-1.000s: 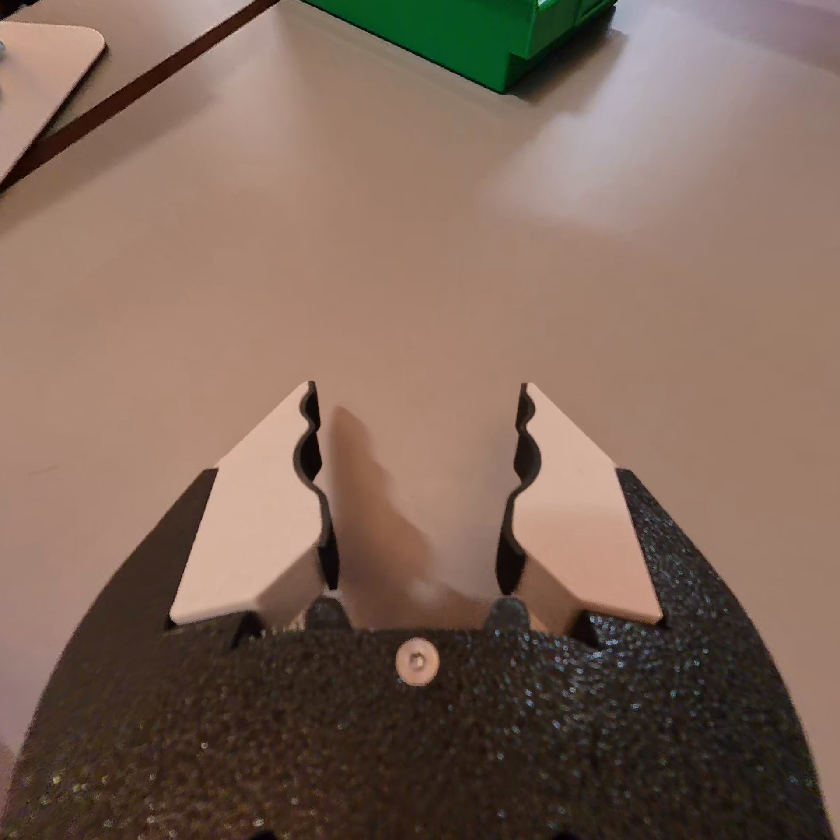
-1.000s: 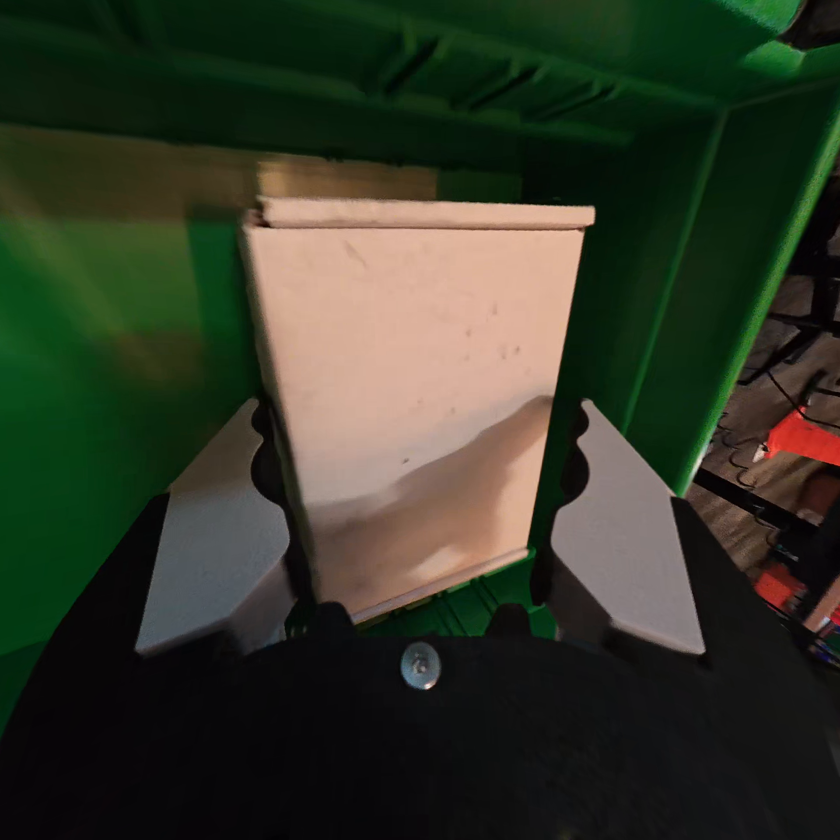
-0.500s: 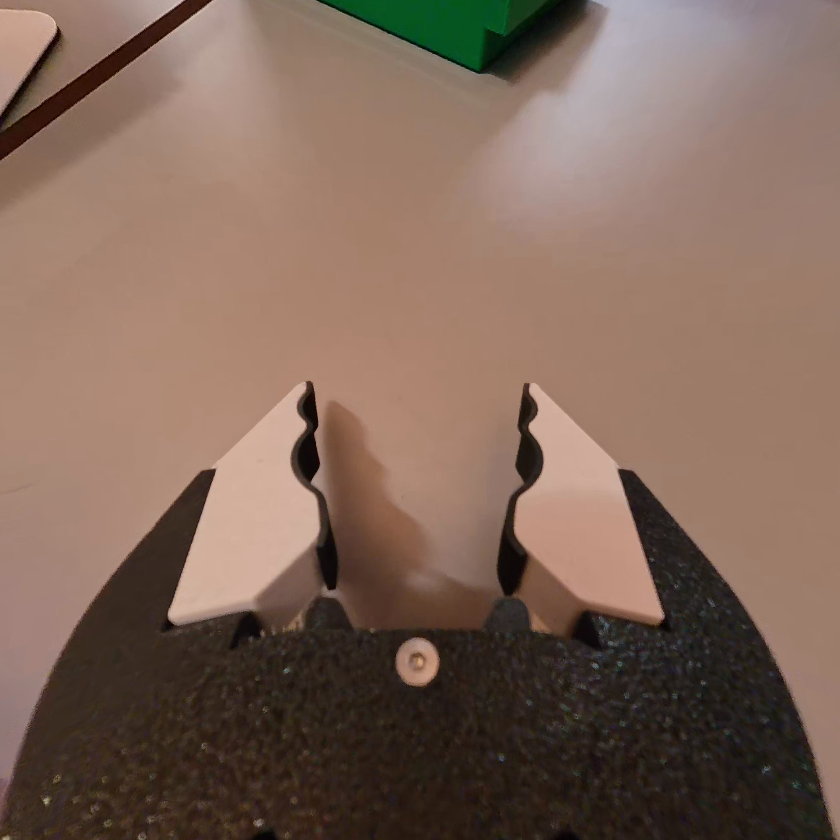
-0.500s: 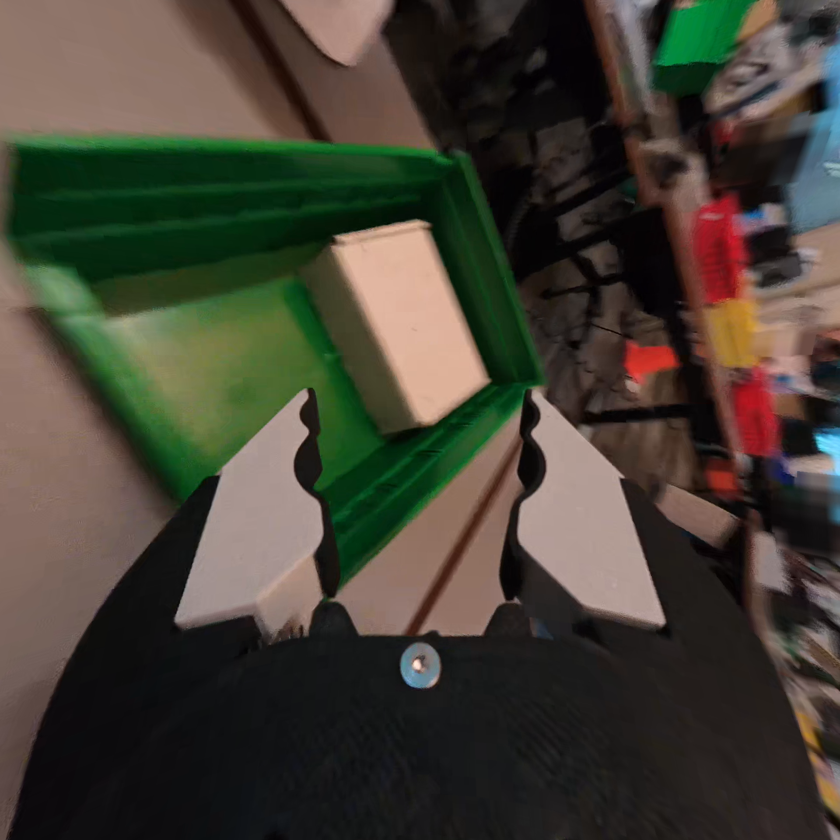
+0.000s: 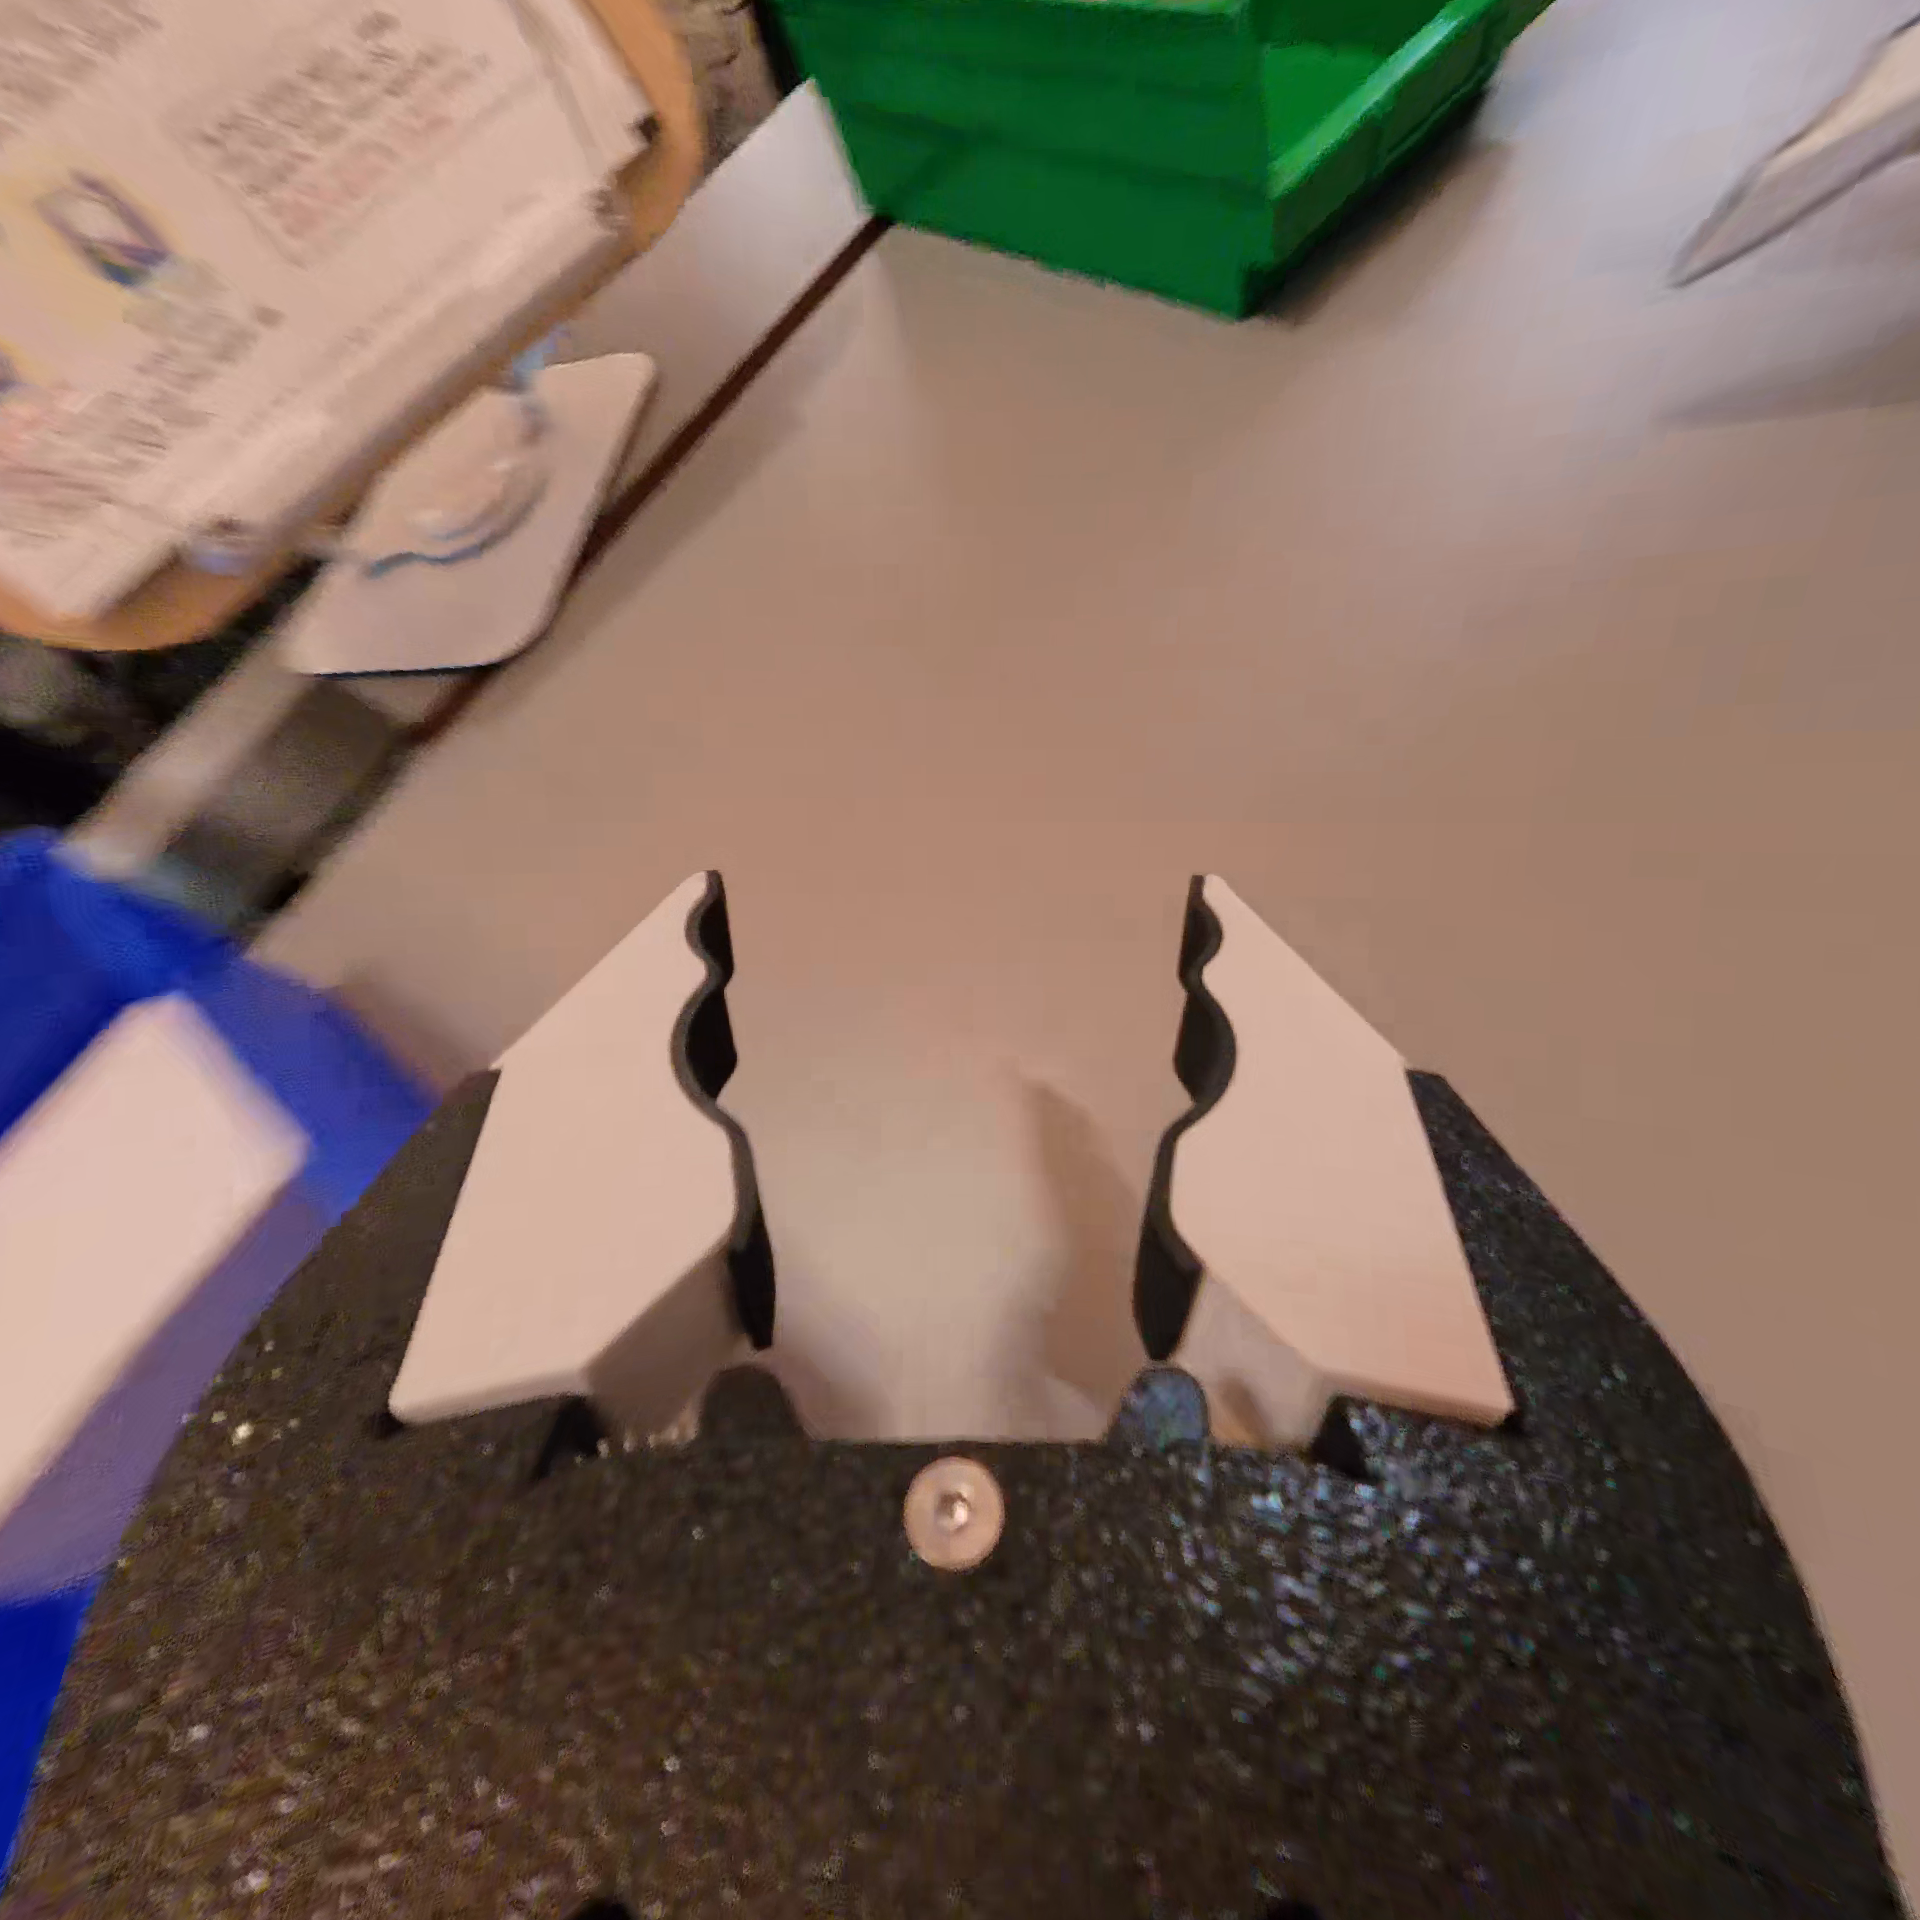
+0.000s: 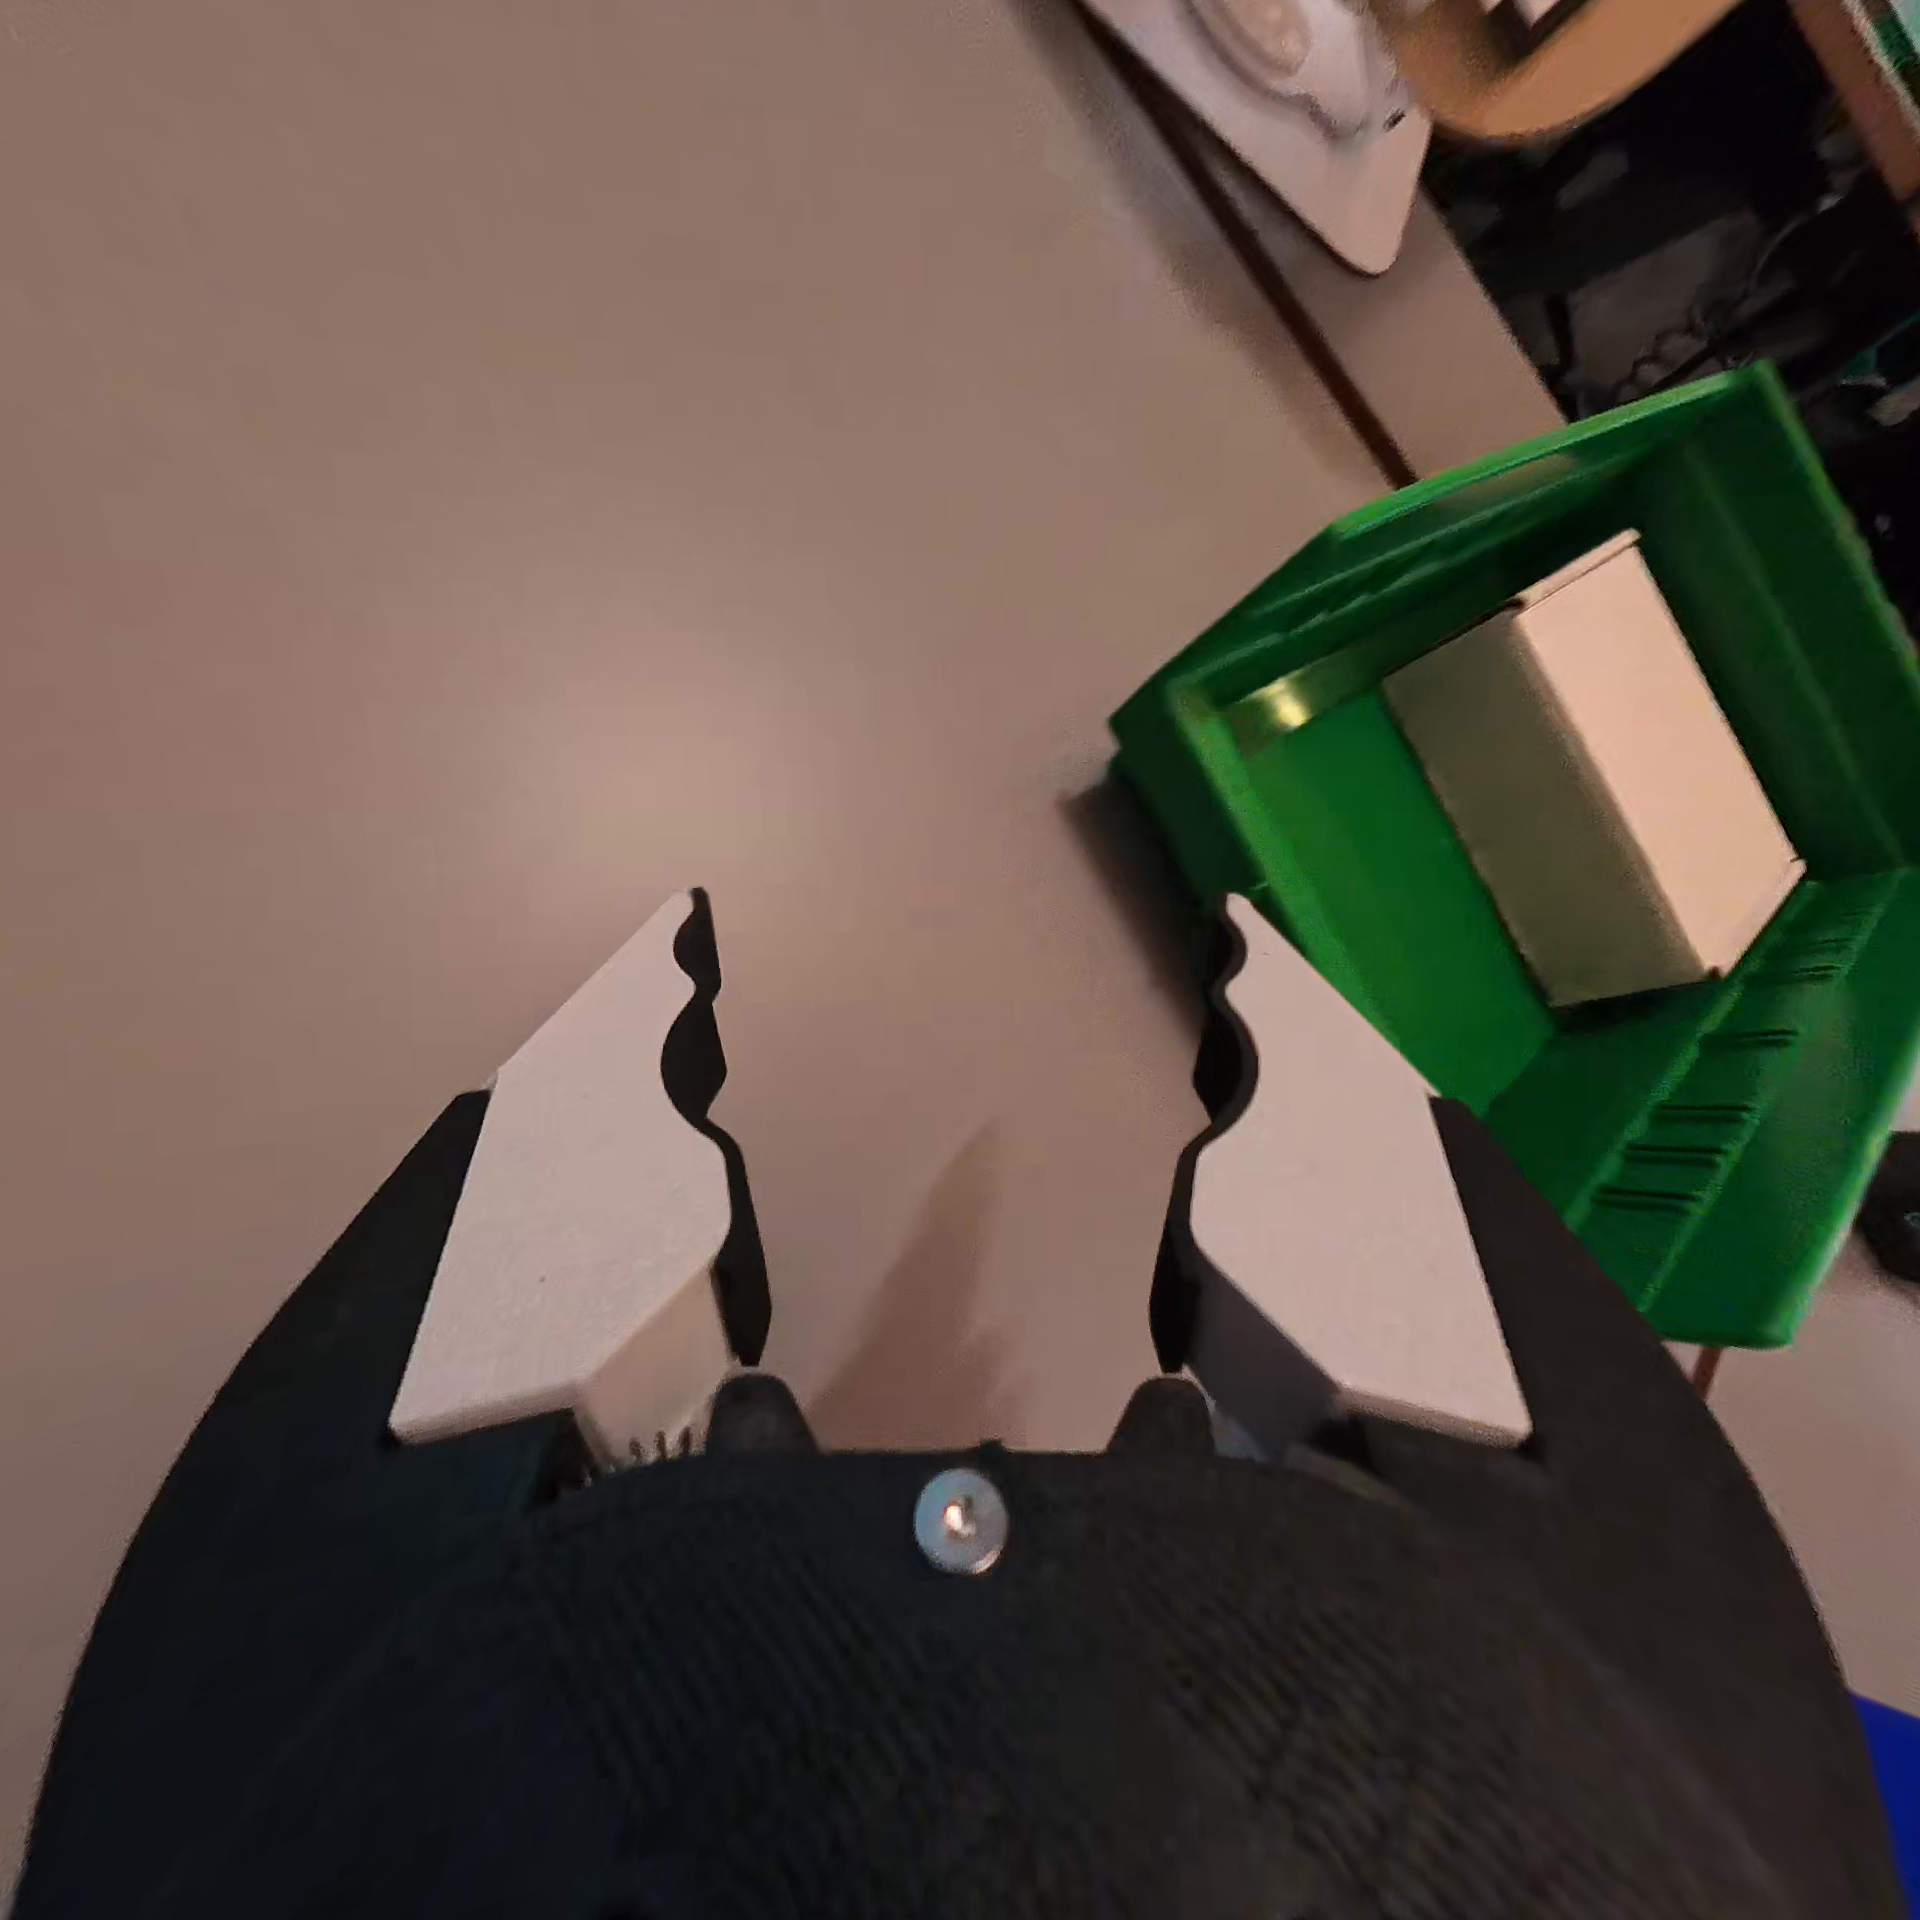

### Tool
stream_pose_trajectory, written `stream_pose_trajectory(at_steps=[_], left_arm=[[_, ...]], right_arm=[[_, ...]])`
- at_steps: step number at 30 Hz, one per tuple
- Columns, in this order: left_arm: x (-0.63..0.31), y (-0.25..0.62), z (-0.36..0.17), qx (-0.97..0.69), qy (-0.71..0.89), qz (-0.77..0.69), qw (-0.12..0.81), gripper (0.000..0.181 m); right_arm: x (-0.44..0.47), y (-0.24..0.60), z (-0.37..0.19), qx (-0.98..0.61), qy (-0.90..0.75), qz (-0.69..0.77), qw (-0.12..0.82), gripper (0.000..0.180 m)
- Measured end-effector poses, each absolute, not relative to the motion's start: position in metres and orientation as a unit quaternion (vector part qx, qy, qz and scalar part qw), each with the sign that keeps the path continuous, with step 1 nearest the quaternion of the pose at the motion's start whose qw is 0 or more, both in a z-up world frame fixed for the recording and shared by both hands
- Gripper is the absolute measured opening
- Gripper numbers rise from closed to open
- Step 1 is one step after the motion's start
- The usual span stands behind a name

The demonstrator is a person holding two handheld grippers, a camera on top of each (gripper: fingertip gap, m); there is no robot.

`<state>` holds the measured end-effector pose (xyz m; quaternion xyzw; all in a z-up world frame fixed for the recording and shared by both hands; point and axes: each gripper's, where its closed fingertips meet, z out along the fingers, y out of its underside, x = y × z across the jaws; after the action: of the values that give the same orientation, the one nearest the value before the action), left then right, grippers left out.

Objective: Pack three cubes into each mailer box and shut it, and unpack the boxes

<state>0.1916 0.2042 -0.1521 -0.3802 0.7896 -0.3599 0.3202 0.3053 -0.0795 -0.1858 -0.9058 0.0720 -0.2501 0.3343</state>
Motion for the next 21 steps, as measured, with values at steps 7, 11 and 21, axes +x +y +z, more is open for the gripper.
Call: stream_pose_trajectory(at_steps=[7, 11, 21], left_arm=[[0.202, 0.382, -0.106, -0.393, 0.845, -0.127, 0.339, 0.104], [0.237, 0.432, -0.122, -0.361, 0.888, -0.055, 0.281, 0.113], [0.287, 0.486, -0.204, -0.291, 0.943, 0.098, 0.128, 0.122]], right_arm=[[0.296, -0.075, -0.21, -0.904, 0.084, -0.245, 0.341, 0.096], [0.29, -0.066, -0.212, -0.909, 0.063, -0.238, 0.337, 0.098], [0.27, -0.091, -0.218, -0.913, 0.063, -0.251, 0.315, 0.099]])
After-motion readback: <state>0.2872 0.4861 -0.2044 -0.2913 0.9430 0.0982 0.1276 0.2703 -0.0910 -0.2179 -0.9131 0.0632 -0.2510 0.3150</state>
